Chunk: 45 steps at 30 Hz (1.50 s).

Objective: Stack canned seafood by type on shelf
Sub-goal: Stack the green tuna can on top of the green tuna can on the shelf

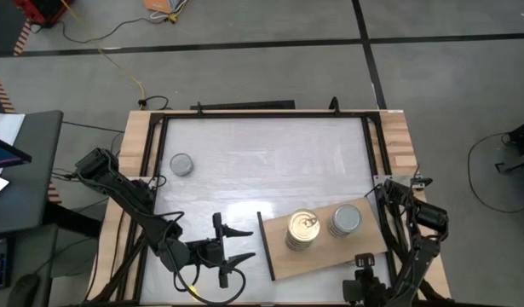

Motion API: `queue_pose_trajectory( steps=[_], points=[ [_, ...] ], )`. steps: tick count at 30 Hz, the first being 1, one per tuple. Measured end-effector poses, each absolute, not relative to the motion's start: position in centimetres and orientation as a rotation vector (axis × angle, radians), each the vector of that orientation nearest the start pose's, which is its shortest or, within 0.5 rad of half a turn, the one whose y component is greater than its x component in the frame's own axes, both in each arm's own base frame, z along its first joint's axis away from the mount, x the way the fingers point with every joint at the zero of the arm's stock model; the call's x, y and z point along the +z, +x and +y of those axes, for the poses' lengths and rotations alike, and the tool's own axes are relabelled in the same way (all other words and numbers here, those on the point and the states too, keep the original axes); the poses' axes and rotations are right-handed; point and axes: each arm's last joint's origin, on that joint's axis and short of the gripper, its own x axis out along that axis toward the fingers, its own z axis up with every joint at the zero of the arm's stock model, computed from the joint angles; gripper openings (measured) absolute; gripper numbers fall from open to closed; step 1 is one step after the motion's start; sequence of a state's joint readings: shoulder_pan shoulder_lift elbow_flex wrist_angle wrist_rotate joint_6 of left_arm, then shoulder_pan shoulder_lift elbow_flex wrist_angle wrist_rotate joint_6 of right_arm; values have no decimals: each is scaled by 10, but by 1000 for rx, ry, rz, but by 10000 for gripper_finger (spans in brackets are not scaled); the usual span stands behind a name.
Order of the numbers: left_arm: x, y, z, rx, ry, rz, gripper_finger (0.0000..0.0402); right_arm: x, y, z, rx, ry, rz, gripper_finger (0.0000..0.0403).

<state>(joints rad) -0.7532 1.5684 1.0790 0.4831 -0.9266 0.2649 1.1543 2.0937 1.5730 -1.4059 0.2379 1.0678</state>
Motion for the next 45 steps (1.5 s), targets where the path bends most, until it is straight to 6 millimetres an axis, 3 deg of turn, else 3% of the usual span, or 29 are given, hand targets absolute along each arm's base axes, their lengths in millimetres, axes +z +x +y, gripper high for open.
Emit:
queue_pose_trajectory(
  steps=[9,13,17,28,33,41,45],
  points=[
    [304,270,-222,171,273,31,228,168,148,324,-232,-499,1455,183],
    [304,270,-222,171,274,32,228,157,147,319,-229,-515,1460,202],
    [304,270,-222,171,274,32,228,150,147,319,-185,-516,1453,183],
    [304,270,-222,168,274,32,228,158,143,329,-153,-433,1511,67],
    [304,270,-222,167,273,31,228,160,141,333,-128,-413,1522,56],
    [304,270,-222,167,261,30,228,161,132,334,-95,-377,1692,55],
    [304,270,-222,167,265,34,228,168,129,344,-38,-333,1709,55]
  ],
)
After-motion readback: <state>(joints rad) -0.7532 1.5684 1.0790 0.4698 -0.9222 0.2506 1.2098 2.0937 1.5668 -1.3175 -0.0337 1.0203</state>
